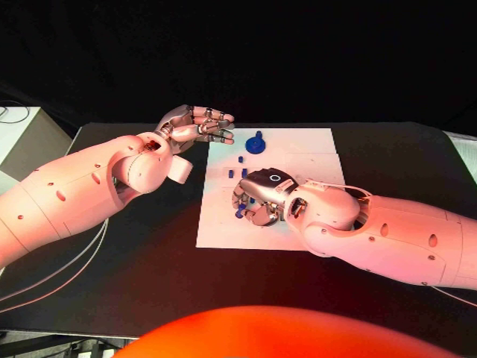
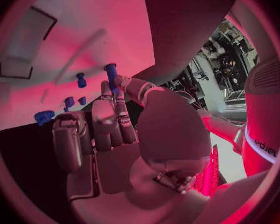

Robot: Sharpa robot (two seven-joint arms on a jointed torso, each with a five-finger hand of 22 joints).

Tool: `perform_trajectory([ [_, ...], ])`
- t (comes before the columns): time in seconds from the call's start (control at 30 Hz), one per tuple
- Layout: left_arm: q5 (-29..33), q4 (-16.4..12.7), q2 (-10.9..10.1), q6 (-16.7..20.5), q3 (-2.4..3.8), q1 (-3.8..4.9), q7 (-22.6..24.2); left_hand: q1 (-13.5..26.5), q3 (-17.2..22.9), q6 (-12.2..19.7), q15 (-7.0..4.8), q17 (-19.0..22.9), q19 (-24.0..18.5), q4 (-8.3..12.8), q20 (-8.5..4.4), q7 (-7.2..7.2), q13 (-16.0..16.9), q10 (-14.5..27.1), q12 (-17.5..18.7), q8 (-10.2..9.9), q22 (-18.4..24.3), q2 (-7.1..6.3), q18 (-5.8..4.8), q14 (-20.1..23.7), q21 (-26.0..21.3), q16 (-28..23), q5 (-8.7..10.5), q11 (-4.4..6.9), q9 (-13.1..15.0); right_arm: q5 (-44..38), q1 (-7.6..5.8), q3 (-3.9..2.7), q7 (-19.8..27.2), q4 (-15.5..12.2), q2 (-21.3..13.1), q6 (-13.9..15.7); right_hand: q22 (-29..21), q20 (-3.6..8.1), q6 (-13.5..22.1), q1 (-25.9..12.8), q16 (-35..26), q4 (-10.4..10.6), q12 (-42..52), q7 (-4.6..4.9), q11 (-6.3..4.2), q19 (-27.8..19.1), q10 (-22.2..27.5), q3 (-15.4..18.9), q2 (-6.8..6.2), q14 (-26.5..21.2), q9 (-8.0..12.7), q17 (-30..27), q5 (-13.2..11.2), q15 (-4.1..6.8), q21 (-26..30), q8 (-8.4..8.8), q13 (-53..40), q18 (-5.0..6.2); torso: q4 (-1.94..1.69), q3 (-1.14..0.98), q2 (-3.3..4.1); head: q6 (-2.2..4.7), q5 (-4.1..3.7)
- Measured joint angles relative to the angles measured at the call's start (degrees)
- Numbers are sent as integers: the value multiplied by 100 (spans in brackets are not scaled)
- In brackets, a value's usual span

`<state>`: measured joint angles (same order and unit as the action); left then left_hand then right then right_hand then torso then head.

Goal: Assemble the parts on the task board

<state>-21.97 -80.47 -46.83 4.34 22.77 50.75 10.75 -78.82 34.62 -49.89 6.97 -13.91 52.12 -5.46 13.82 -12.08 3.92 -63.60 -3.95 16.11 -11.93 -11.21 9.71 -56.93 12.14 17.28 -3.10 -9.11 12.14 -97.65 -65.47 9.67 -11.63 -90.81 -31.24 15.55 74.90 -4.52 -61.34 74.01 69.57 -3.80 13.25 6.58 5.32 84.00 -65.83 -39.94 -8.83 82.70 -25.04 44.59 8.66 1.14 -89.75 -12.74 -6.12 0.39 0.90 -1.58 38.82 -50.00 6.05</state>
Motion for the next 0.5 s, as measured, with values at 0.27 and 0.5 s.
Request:
perform_trajectory([
  [0.27,1,0,-8,-1,0,0,-2,0,-24,0,0,-26,52,-24,-9,0,0,0,0,0,33,0,-1,0,-43,-44,0,0,-8,-23,21,7,-33,-62,-57,-25,4,0,-14,-2,0,-7,1,16,0,0,0,8,2,0,-8,0,34,0,0,-6,3,0,4,-1,-3,-1,13],
  [0.5,1,-1,-12,-2,0,0,-5,0,-24,0,0,-26,51,-24,-9,0,-1,0,0,0,33,0,-1,0,-43,-44,0,0,-8,-59,22,6,-52,-57,-49,-34,4,0,-13,-11,0,-7,1,17,0,0,0,8,11,0,-17,0,35,0,0,-6,-8,0,5,-1,-2,-1,8],
])
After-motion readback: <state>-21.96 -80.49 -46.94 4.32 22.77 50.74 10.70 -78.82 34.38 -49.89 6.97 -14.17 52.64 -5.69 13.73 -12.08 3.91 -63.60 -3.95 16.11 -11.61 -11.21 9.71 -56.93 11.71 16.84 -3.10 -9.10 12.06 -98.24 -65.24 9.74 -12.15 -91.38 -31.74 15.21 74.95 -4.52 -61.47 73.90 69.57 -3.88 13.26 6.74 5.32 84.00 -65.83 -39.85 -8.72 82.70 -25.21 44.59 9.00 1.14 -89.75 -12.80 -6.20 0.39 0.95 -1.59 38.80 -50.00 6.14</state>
